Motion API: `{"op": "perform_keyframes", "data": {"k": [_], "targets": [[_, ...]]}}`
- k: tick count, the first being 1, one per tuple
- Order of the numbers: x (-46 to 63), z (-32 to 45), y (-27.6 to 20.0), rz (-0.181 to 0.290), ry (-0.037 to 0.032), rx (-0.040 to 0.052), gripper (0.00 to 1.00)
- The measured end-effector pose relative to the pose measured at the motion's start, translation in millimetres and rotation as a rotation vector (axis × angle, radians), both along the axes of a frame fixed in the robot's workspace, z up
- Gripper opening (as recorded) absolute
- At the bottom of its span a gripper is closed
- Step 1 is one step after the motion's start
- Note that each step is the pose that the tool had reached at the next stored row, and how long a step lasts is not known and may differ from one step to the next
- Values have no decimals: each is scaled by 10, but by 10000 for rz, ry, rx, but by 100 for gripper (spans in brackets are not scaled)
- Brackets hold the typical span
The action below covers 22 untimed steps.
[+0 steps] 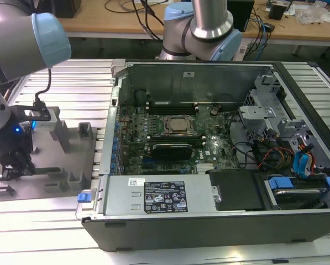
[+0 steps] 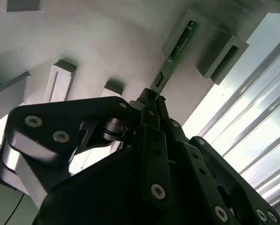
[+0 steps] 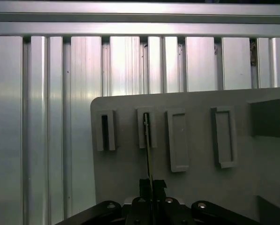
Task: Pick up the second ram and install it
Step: 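Pick up the second ram and move it above second insertion slot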
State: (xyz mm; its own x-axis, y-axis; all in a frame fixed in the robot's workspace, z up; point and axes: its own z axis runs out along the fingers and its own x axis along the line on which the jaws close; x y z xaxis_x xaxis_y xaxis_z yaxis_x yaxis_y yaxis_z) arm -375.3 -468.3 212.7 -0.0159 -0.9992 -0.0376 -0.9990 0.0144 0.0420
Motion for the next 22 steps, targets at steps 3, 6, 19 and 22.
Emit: {"op": "perform_keyframes", "data": {"k": [3, 6, 19, 22], "targets": [[0, 100, 0, -1, 1, -4, 11], [0, 194, 1, -1, 0, -7, 11], [1, 636, 6, -1, 0, -73, 11], [1, 738, 7, 0, -1, -103, 11]]}}
